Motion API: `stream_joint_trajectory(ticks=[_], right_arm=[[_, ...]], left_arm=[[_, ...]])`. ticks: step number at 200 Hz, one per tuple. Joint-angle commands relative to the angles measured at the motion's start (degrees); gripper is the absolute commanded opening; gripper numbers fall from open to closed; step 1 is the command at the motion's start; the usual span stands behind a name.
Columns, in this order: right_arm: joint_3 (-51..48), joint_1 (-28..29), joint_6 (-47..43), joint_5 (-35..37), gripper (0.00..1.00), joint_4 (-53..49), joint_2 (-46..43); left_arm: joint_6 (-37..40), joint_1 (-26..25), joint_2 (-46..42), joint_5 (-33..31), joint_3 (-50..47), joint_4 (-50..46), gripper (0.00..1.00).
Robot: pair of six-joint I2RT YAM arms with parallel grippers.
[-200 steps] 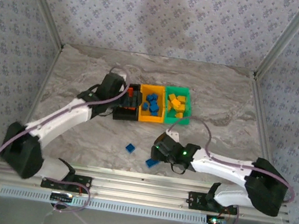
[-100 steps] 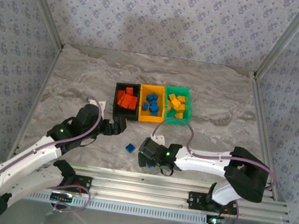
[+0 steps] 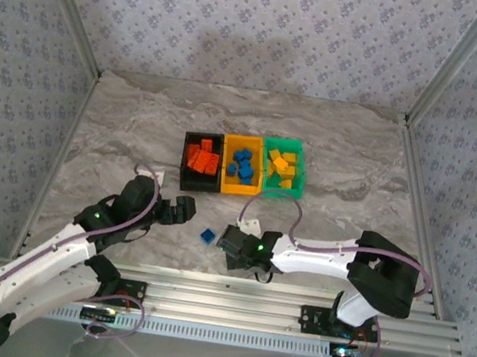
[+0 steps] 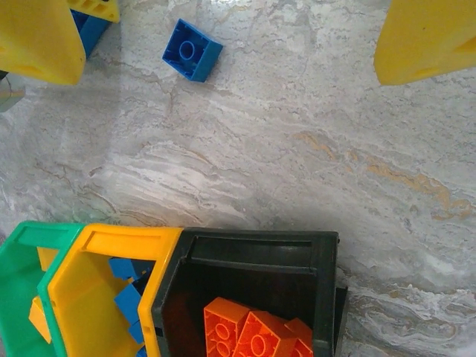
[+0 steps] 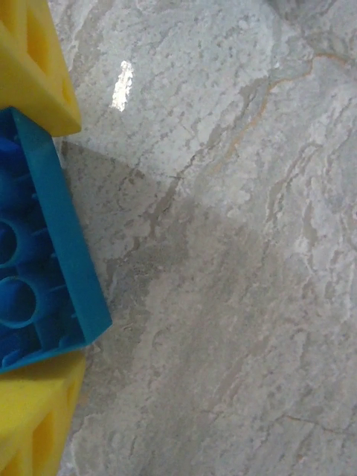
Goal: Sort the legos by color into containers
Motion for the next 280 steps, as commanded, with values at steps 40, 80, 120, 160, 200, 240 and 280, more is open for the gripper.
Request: stream_joint_trajectory(ticks=[40,80,120,160,200,240,280], right_arm=[[3.09,-1.0,-3.4,1.54,0.57,-0.61,-6.25],[10.83,-10.12,-9.68,0.86,0.57,0.56,-6.5],[22.23,-19.92,-12.74,0.86,0.61,2.27,2.55],[38.6,-25.36,-13.73,2.09,0.64,-1.28,16.6],[49.64,-27.47,-12.49,2.61,0.73,-5.55,25.67],[51.85,-27.97,-11.52,1.98,0.88,-4.94,25.81],[44.46,-24.87,-12.42,1.91,0.91,-1.38,17.16]], left_arm=[[-0.47,-0.36,-2.19,-1.07,-2.27,-1.3,1.0],[-1.9,-0.38,-5.27,-1.41,-4.91,-2.35,1.0],[-3.35,-0.43,-7.86,-0.85,-6.44,-3.74,1.0],[-3.86,-0.41,-9.77,-0.45,-6.74,-4.91,1.0],[-3.89,-0.38,-10.27,-0.23,-6.38,-5.91,1.0],[-3.62,-0.41,-10.44,-0.31,-6.05,-6.59,1.0],[-3.2,-0.38,-10.88,-1.05,-4.82,-7.54,1.0]])
